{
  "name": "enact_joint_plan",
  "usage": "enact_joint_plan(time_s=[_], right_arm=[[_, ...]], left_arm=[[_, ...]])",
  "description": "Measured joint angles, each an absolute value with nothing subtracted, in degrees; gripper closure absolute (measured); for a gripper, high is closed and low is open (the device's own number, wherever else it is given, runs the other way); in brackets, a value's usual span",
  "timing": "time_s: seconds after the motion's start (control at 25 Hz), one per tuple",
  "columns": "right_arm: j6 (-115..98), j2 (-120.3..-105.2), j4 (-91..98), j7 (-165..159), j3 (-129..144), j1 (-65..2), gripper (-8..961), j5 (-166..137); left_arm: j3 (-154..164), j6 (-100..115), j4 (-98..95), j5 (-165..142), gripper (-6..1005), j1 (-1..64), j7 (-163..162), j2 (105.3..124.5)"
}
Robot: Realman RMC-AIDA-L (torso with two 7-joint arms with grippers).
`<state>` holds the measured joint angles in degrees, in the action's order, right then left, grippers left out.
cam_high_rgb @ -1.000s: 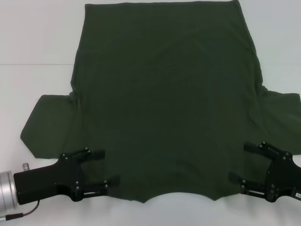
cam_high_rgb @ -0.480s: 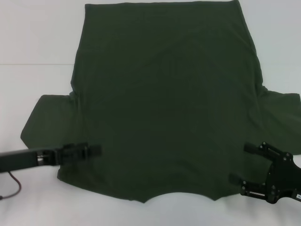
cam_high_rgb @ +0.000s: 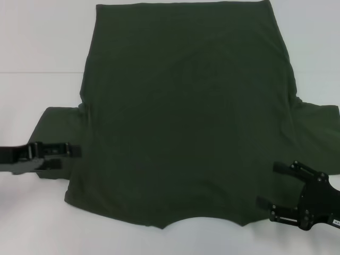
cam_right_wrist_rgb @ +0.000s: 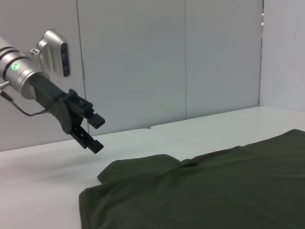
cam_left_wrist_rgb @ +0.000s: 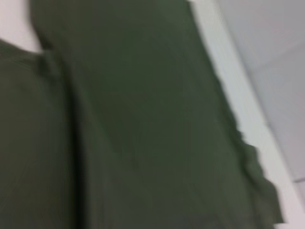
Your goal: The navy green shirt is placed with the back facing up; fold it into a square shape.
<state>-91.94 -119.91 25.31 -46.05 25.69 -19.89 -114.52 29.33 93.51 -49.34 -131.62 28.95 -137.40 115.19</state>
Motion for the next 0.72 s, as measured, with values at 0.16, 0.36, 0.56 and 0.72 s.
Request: enact_joint_plan(time_s=[0.16, 0.36, 0.56, 0.72], right_arm=[[-91.9, -119.90, 25.3, -46.1, 25.9, -20.0, 7, -114.5], [-91.9, -119.95, 25.3, -46.1, 25.9, -20.1, 7, -114.5], [-91.9, -119.97, 25.2, -46.1, 25.9, -20.0, 6, -114.5], [-91.9, -119.97, 25.2, -46.1, 25.9, -20.2, 6, -114.5]], left_arm=[[29.4, 92.1, -51.2, -136.1, 114, 30.5, -143.8, 113.69], [29.5, 89.6, -49.0, -136.8, 114, 31.4, -147.0, 110.48], [29.5, 86.0, -47.3, -139.0, 114, 31.9, -148.2, 109.65], [29.6, 82.5, -44.6, -139.6, 115, 32.2, -148.3, 109.70]])
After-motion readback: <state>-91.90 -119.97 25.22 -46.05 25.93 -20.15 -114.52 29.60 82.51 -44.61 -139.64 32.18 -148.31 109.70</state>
